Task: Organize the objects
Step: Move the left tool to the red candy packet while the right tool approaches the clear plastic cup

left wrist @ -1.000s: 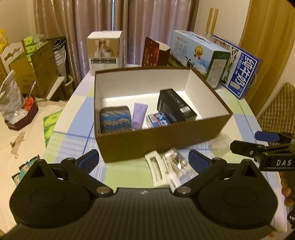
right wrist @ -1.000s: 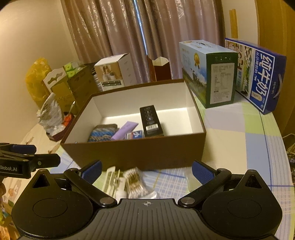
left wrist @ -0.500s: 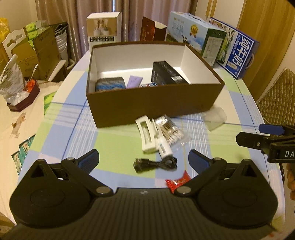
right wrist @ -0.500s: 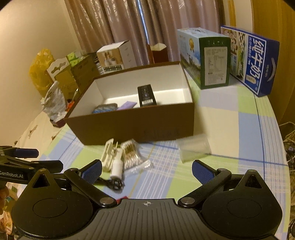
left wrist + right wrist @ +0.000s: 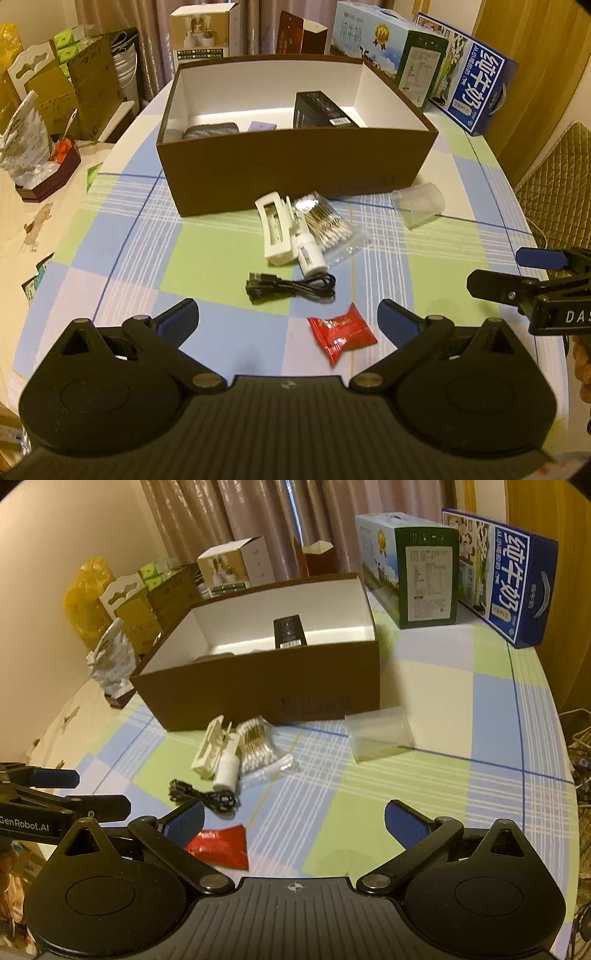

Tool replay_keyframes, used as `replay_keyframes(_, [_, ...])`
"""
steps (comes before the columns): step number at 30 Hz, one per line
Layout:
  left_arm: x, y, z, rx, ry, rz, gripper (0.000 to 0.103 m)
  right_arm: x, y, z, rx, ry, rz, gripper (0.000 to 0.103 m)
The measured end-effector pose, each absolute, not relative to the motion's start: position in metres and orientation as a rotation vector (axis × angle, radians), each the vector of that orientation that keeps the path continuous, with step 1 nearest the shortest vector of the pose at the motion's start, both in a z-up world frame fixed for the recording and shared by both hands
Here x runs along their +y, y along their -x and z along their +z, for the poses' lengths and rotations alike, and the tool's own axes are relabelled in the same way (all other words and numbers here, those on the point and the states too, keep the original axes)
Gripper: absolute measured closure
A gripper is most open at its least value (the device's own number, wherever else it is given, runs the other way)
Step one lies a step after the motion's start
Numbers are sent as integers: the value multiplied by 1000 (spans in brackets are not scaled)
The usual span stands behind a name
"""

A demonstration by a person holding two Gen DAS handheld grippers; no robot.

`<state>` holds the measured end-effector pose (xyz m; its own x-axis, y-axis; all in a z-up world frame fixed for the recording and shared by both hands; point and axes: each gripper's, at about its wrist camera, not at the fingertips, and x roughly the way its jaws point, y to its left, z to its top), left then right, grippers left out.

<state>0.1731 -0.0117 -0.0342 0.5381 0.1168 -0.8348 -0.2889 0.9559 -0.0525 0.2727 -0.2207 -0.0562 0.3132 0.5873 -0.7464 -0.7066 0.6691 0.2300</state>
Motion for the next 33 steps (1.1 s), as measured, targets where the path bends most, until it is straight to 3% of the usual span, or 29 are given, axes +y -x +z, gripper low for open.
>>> replay_keyframes(20, [-37, -171, -66, 1024, 198, 177, 2, -243, -273, -83, 983, 163, 836, 2])
replay_keyframes(33, [-40, -194, -82, 1032, 132, 87, 8, -250, -290, -93, 1018, 141, 784, 2])
